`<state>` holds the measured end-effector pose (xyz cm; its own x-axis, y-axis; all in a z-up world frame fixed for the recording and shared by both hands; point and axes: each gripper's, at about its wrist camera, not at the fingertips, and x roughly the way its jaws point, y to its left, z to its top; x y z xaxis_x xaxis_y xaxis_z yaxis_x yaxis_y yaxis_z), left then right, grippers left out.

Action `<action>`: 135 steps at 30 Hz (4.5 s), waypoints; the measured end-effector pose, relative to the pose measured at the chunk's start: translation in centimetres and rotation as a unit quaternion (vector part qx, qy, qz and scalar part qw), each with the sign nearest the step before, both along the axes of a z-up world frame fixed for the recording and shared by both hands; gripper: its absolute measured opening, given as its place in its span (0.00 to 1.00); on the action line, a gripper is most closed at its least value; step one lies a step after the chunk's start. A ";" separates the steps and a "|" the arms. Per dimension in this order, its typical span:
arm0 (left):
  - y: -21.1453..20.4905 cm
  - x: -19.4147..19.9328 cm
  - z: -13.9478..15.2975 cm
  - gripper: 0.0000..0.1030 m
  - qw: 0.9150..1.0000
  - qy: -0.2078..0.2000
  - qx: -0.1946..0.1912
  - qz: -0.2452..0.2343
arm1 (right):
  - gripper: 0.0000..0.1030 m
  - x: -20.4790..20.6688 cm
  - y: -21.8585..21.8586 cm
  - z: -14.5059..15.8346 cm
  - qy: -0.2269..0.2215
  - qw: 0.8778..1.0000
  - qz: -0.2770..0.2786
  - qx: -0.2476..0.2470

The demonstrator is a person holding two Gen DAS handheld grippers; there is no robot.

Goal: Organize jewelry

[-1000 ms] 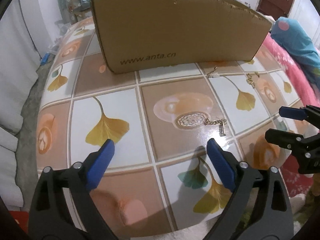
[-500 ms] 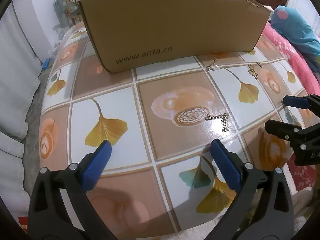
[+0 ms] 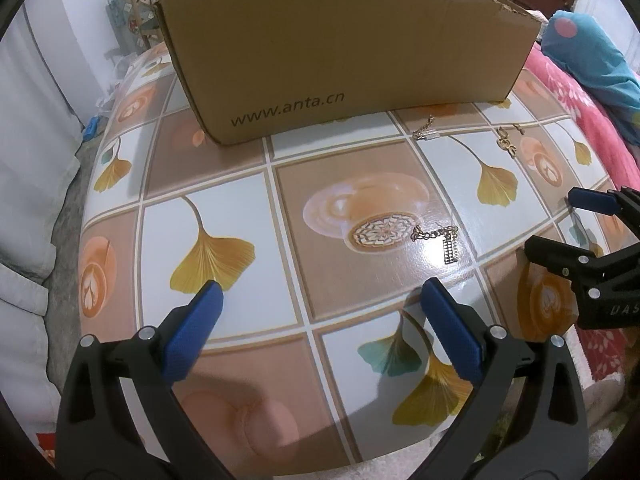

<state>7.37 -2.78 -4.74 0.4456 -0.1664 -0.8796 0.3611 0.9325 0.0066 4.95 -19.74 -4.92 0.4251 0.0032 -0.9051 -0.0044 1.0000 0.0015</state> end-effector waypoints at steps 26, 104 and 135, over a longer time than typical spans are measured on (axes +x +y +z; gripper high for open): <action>-4.7 -2.3 1.6 0.36 0.989 -0.053 -0.053 -0.131 | 0.94 0.2 -3.6 2.1 -0.047 0.994 0.003 0.103; -1.4 3.3 0.0 0.04 0.994 -0.077 -0.050 -0.063 | 0.33 9.3 5.5 0.9 -0.066 0.991 0.106 0.051; -0.5 -2.2 1.2 0.14 0.993 -0.062 -0.053 -0.091 | 0.24 1.3 0.8 2.7 -0.031 0.989 0.082 0.119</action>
<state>5.14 -3.27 -3.57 0.5028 -0.3430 -0.7934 0.5256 0.8500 -0.0344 6.26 -18.98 -2.19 0.4565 0.2866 -0.8423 -0.1749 0.9571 0.2309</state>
